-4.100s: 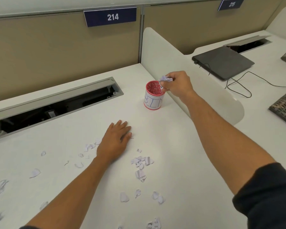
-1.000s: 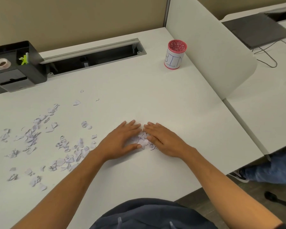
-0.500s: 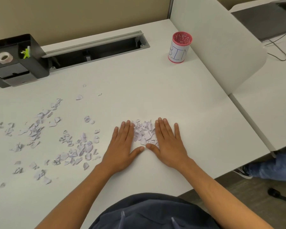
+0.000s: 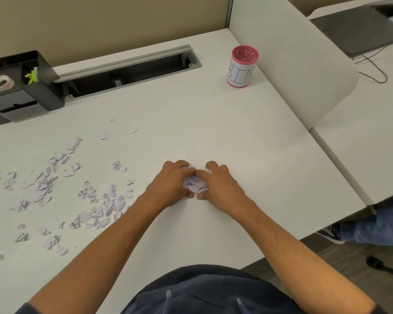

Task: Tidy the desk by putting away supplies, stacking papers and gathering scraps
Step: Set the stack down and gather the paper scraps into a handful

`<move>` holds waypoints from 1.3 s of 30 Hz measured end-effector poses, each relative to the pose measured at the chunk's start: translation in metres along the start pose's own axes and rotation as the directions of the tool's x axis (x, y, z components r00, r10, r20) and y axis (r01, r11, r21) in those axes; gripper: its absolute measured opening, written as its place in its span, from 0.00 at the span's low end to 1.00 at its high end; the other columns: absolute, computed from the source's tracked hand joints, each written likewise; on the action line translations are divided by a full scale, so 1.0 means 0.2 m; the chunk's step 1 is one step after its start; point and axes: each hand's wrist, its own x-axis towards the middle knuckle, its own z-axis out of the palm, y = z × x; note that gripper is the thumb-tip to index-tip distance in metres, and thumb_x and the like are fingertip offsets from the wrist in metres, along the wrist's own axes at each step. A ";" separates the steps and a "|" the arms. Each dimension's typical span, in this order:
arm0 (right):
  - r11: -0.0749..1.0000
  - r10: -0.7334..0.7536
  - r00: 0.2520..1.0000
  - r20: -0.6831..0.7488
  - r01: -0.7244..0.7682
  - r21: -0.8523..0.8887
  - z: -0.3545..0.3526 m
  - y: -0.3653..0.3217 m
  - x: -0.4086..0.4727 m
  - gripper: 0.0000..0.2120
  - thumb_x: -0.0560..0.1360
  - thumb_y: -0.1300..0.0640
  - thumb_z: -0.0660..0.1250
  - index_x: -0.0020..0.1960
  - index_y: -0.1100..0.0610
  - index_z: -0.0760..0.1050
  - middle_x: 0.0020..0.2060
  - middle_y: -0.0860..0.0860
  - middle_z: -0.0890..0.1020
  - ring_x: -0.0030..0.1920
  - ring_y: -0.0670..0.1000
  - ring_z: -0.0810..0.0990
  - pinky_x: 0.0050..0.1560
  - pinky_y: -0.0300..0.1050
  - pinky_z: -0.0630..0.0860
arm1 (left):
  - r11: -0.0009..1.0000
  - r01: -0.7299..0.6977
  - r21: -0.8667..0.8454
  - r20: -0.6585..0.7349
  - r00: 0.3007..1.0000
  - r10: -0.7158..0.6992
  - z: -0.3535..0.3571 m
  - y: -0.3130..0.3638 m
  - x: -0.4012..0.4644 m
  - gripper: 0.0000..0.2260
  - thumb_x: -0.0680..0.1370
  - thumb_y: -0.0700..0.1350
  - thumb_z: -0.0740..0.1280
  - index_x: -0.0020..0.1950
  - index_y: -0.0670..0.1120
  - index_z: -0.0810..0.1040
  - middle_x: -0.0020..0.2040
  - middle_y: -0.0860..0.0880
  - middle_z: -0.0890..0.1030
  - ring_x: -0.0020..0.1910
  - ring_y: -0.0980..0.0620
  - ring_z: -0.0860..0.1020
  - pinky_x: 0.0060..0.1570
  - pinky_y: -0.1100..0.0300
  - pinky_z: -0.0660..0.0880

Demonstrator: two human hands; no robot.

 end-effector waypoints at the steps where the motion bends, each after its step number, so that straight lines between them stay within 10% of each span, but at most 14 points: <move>1: 1.000 -0.008 1.000 -0.021 0.008 0.015 0.01 0.00 -0.01 0.23 0.75 0.52 0.70 0.68 0.49 0.69 0.63 0.52 0.68 0.61 0.56 0.66 0.52 0.48 0.74 | 1.000 -0.013 -0.004 -0.019 1.000 0.013 0.00 0.00 0.00 0.24 0.73 0.49 0.74 0.68 0.52 0.75 0.70 0.50 0.70 0.65 0.44 0.67 0.61 0.55 0.67; 11: 0.998 -0.049 0.989 -0.138 0.042 -0.055 0.06 -0.06 -0.05 0.08 0.82 0.60 0.57 0.57 0.57 0.74 0.53 0.54 0.75 0.54 0.54 0.69 0.30 0.38 0.55 | 0.998 -0.053 -0.046 -0.155 0.987 0.045 0.11 0.01 -0.03 0.07 0.78 0.43 0.67 0.46 0.43 0.84 0.45 0.46 0.80 0.44 0.46 0.77 0.45 0.50 0.74; 22: 0.980 0.010 0.979 -0.205 0.031 0.196 0.05 0.03 0.01 0.09 0.72 0.58 0.63 0.40 0.62 0.79 0.36 0.56 0.81 0.37 0.55 0.74 0.36 0.48 0.69 | 0.979 0.077 -0.190 -0.198 0.973 -0.115 0.08 0.05 0.00 0.06 0.76 0.39 0.67 0.45 0.42 0.84 0.43 0.46 0.82 0.43 0.46 0.78 0.43 0.53 0.74; 26: 0.835 0.217 0.950 -0.226 -0.060 0.547 0.00 0.11 0.05 0.05 0.71 0.64 0.71 0.40 0.57 0.84 0.37 0.49 0.85 0.37 0.49 0.82 0.39 0.34 0.75 | 0.867 0.170 -0.468 -0.126 0.959 -0.255 0.02 0.03 0.02 0.03 0.71 0.37 0.72 0.41 0.44 0.85 0.35 0.50 0.81 0.32 0.57 0.76 0.33 0.68 0.71; 28: 0.706 0.274 0.952 -0.136 -0.103 0.700 -0.02 0.16 0.06 0.05 0.70 0.63 0.74 0.39 0.54 0.83 0.37 0.51 0.86 0.36 0.50 0.84 0.44 0.42 0.79 | 0.773 0.204 -0.601 -0.083 0.945 -0.315 -0.02 0.02 0.03 0.02 0.70 0.38 0.75 0.40 0.44 0.85 0.33 0.52 0.81 0.28 0.62 0.74 0.30 0.73 0.68; 31: 0.494 0.269 0.959 -0.089 -0.058 0.868 -0.06 0.24 0.10 0.03 0.70 0.65 0.75 0.41 0.59 0.82 0.39 0.58 0.85 0.36 0.55 0.84 0.49 0.53 0.80 | 0.563 0.214 -0.798 -0.006 0.932 -0.363 -0.07 -0.01 0.09 0.04 0.69 0.37 0.77 0.40 0.43 0.86 0.37 0.46 0.85 0.34 0.58 0.81 0.41 0.65 0.78; 39: 0.212 0.257 0.948 -0.188 0.134 0.968 -0.33 0.36 0.29 0.07 0.73 0.72 0.70 0.40 0.62 0.79 0.37 0.54 0.81 0.35 0.50 0.81 0.41 0.41 0.78 | 0.320 0.097 -0.943 -0.008 0.950 -0.312 -0.30 0.07 0.40 0.04 0.70 0.33 0.75 0.44 0.37 0.84 0.33 0.47 0.82 0.35 0.50 0.82 0.47 0.58 0.82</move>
